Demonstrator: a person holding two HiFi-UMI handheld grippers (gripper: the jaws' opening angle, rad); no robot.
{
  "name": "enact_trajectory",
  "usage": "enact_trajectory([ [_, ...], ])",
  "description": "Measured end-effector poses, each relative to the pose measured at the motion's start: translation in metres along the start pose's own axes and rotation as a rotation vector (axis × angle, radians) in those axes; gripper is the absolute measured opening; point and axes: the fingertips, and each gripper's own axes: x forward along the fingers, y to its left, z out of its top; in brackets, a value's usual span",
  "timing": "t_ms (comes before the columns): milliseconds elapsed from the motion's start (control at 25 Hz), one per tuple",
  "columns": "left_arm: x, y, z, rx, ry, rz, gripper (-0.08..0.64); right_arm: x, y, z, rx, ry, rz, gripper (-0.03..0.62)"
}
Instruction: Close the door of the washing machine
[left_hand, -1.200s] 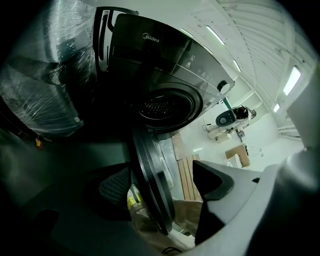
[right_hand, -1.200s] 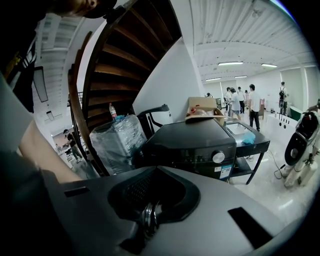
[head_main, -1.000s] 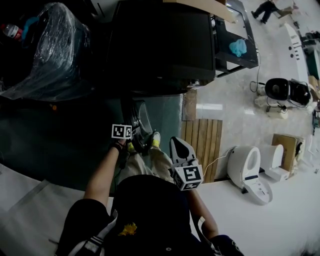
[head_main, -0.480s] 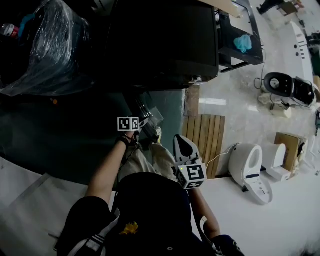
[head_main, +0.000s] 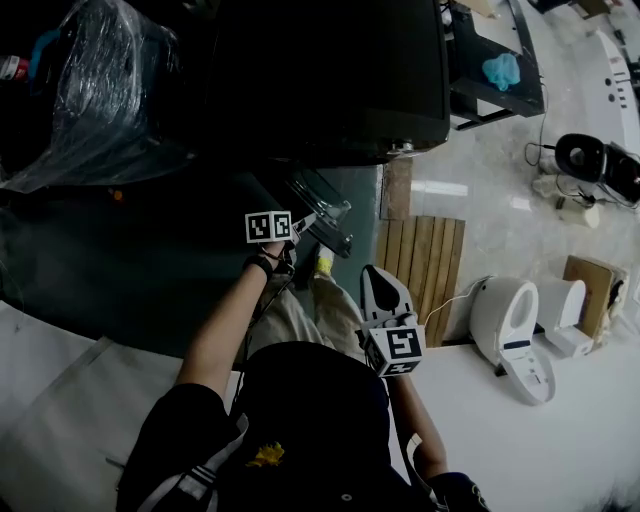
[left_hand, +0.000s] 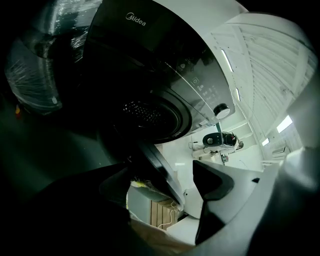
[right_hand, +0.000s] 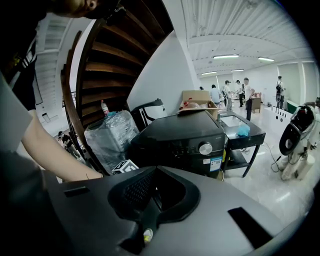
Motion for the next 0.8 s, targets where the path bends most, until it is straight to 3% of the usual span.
enact_trajectory([
  [200, 0.015, -0.009, 0.012, -0.008, -0.024, 0.001, 0.393, -0.005, -0.017, -0.004, 0.018, 0.003, -0.021, 0.028],
  [560, 0.033, -0.014, 0.035, -0.113, -0.106, 0.031, 0.393, -0.009, -0.041, -0.008, 0.041, 0.005, -0.051, 0.028],
  [800, 0.041, -0.021, 0.045, -0.141, -0.119, 0.019, 0.393, -0.008, -0.052, -0.006, 0.046, 0.007, -0.059, 0.028],
])
